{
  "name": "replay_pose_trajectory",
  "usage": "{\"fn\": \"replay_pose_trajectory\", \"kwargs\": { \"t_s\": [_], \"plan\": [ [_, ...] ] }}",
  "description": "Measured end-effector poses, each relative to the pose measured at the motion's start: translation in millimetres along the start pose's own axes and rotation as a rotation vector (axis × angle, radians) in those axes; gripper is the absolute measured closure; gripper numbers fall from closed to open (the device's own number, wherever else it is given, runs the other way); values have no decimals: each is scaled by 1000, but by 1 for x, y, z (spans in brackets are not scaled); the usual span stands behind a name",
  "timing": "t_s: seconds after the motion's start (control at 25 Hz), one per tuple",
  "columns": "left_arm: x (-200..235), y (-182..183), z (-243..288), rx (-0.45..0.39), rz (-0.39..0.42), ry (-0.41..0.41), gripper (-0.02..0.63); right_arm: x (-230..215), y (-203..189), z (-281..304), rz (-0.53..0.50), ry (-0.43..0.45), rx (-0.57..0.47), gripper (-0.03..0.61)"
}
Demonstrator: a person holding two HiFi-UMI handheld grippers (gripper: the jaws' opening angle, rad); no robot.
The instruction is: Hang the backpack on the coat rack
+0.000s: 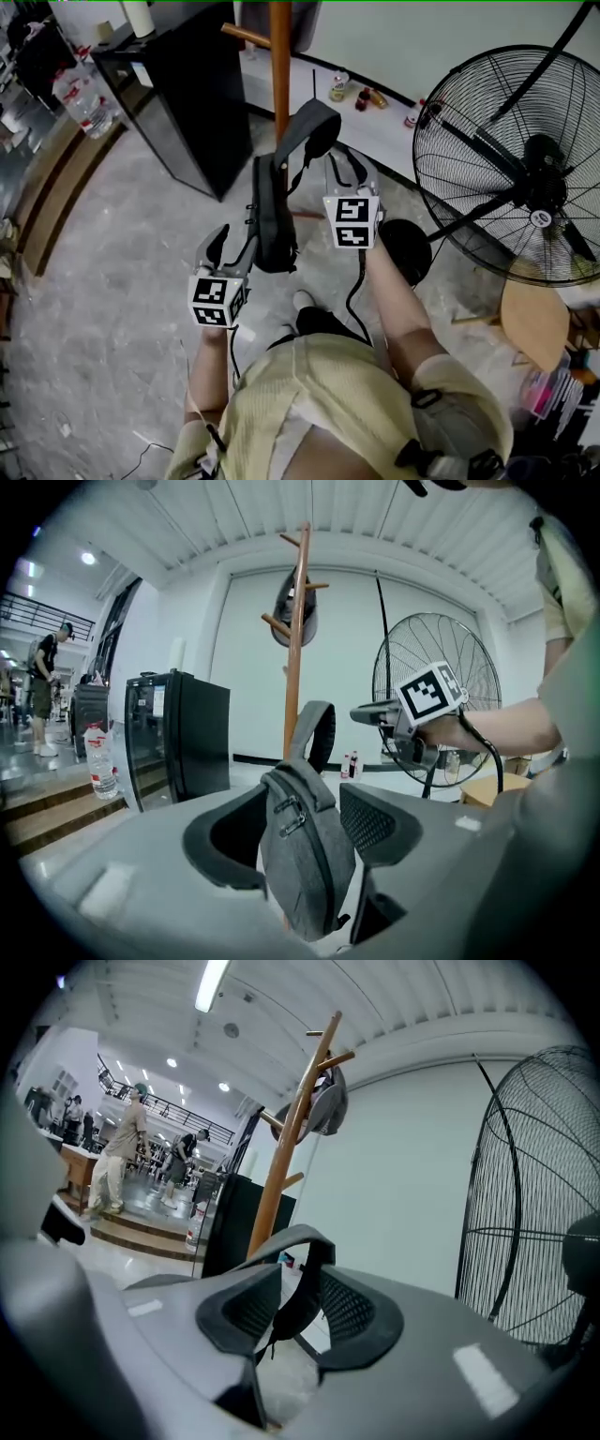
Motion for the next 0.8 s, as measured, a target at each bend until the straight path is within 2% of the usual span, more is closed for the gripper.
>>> {"fn": "replay_pose_trajectory", "kwargs": {
  "t_s": [0.2,0.28,0.44,0.64,0.8],
  "plan": [
    [5,32,-9,-101,-34,26,375,0,3,-13,29,8,6,443],
    [5,43,-13,-122,-41,33,399,0,6,-19,42,14,2,443],
    [8,55,-17,-150,-46,32,405,1,11,-29,58,26,-9,445],
    [8,63,-15,-164,-75,0,442,-1,14,-38,69,25,-19,457],
    [7,71,-15,-177,-80,-8,471,2,19,-46,68,28,-27,513]
  ]
}}
Point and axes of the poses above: the fingertips, and each gripper's own axes: z forward along the fingers, x to its left, y out of its top, the point moved 8 cm from there along -z, backward along the fingers
